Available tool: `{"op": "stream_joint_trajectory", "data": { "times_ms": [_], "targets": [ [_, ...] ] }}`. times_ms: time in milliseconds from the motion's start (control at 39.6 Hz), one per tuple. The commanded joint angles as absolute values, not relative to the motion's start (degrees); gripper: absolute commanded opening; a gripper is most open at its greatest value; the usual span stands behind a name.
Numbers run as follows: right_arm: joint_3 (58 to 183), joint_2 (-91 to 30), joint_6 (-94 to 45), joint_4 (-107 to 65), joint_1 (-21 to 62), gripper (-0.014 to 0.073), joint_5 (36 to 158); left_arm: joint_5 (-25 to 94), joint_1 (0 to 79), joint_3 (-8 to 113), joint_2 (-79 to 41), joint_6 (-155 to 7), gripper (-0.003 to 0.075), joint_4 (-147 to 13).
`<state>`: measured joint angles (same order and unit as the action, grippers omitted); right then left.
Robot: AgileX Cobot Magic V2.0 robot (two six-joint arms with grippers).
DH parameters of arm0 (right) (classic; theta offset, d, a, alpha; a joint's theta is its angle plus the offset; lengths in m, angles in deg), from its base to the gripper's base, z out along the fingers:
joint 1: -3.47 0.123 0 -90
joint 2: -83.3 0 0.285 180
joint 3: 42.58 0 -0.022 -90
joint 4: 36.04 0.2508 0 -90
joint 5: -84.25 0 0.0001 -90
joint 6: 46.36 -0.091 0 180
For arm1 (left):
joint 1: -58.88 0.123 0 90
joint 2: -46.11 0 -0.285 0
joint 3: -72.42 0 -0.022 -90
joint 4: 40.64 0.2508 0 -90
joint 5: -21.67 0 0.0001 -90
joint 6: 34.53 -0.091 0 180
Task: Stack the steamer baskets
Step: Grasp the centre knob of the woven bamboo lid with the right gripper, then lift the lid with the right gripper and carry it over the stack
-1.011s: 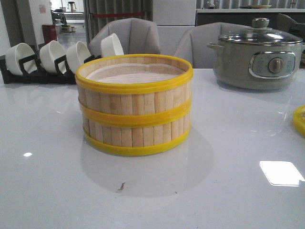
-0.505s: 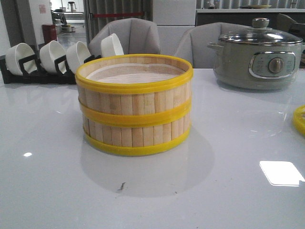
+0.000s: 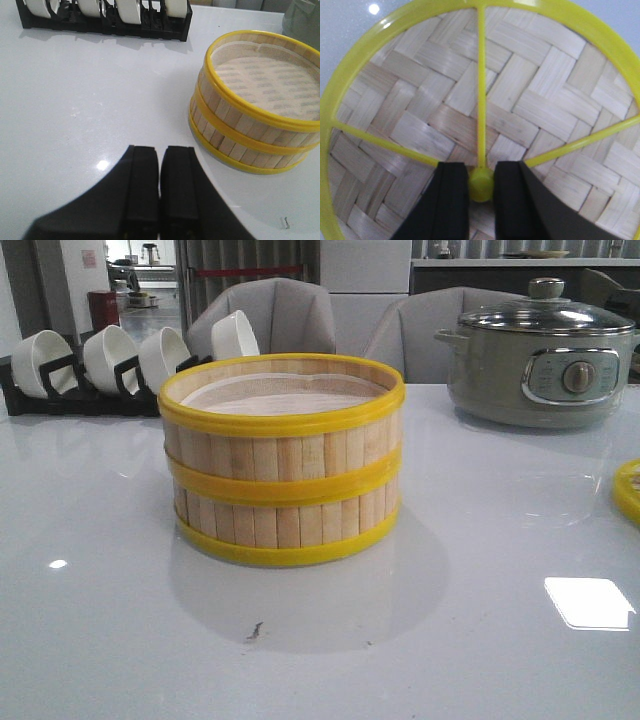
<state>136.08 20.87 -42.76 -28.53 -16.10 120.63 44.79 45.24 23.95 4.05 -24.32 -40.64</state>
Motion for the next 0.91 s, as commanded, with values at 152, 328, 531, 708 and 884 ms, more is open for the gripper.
{"op": "stream_joint_trajectory", "data": {
  "times_ms": [152, 328, 531, 708, 884],
  "targets": [
    [137.63, 18.04, -42.67, -28.55, -15.88, 0.0056, 120.12, 40.0, 45.31, 25.53, 4.06, -24.0, 0.0086, -40.64],
    [137.84, 14.45, -42.67, -28.55, -14.37, 0.0056, 120.22, 40.0, 45.31, 25.53, 4.06, -24.0, 0.0086, -40.64],
    [144.07, 9.65, -42.67, -28.55, -8.98, 0.0056, 125.56, 40.0, 45.31, 25.53, 4.06, -24.0, 0.0086, -40.64],
    [154.49, 8.33, -42.67, -28.12, -1.48, 0.0056, 134.14, 40.0, 45.31, 25.53, 4.06, -24.0, 0.0086, -40.64],
    [165.09, 9.7, -42.67, -25.93, 9.06, 0.0056, 138.73, 40.0, 45.31, 25.53, 4.06, -24.0, 0.0086, -40.64]
  ]
}}
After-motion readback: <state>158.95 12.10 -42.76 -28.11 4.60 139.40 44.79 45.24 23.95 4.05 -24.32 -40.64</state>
